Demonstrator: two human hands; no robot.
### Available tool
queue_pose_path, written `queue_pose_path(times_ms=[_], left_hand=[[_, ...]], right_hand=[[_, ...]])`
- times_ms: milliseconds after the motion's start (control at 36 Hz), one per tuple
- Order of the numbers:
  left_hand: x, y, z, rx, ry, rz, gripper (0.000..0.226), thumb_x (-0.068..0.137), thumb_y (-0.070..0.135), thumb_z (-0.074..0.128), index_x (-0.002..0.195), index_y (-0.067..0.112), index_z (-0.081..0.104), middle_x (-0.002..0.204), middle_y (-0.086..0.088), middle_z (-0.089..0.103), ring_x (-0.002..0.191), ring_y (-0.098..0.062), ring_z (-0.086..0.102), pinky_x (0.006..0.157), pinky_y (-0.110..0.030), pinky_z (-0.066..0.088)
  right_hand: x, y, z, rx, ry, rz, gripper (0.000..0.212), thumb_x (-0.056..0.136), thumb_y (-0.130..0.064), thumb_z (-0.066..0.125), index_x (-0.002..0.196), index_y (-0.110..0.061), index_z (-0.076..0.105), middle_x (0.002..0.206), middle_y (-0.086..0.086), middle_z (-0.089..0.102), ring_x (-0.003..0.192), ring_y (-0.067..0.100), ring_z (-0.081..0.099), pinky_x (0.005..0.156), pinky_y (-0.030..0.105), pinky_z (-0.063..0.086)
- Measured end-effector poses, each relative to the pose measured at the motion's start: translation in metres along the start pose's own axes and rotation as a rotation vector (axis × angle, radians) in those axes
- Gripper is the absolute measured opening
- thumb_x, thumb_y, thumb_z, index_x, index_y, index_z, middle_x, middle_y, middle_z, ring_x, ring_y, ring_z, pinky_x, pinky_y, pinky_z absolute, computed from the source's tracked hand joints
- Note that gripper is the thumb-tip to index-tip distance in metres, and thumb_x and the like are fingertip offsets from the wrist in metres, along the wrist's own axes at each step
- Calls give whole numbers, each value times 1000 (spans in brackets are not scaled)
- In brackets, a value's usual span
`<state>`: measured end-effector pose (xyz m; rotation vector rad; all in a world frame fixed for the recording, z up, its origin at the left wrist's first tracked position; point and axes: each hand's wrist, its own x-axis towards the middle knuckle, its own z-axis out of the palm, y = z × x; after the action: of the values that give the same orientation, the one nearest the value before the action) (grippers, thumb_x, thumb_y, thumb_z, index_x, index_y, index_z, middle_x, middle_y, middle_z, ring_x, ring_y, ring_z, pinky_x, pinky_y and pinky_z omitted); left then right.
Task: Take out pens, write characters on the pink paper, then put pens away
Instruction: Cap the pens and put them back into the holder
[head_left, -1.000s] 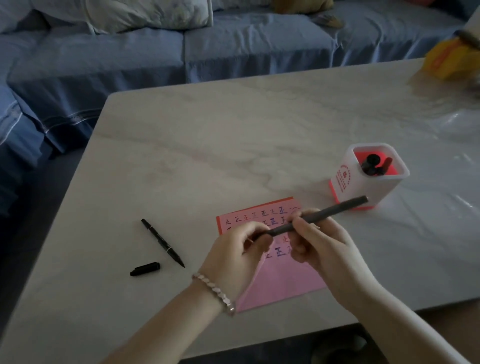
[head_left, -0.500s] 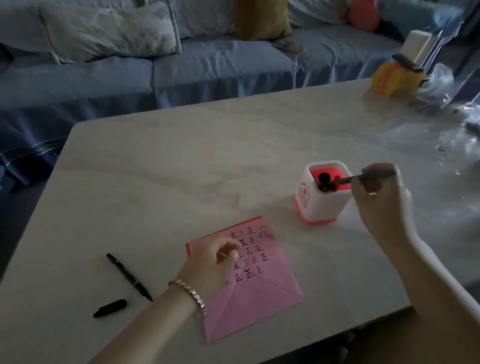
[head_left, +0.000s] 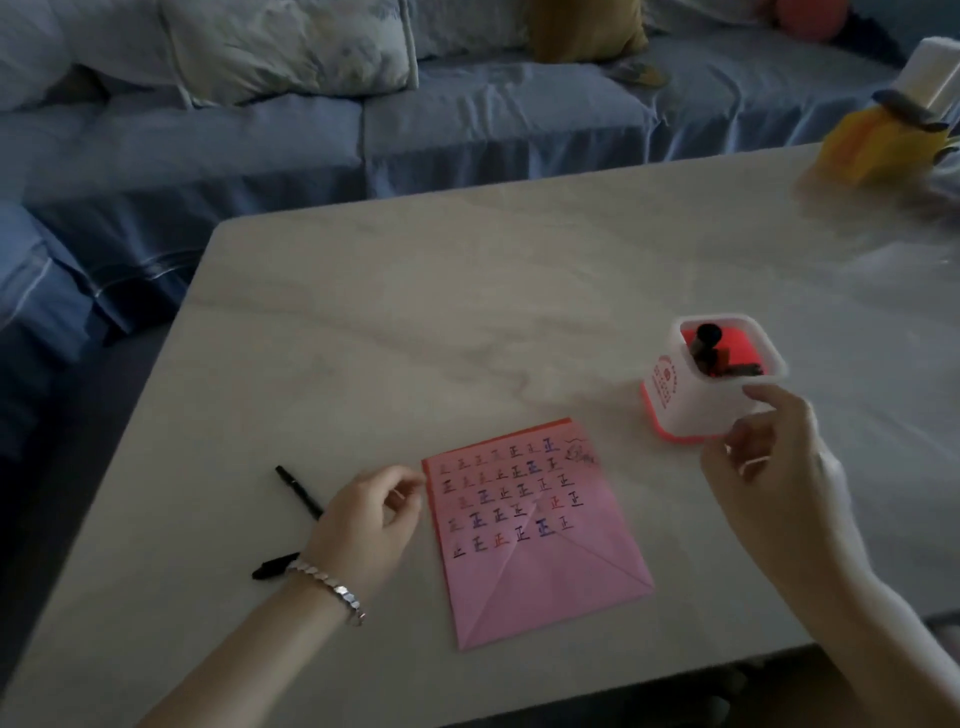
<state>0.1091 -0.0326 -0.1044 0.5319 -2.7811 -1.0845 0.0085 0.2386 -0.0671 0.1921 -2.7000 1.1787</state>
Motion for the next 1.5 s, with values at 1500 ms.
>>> queue_pose_path(times_ms=[1500], left_hand=[[-44, 8, -3, -330, 68, 19, 29, 88, 15, 53, 84, 44, 48, 86, 14, 59, 81, 8, 54, 62, -6, 42]], right_hand=[[-38, -88, 54, 983, -333, 282, 15, 80, 5, 59, 75, -9, 56, 66, 5, 69, 66, 19, 70, 62, 22, 57]])
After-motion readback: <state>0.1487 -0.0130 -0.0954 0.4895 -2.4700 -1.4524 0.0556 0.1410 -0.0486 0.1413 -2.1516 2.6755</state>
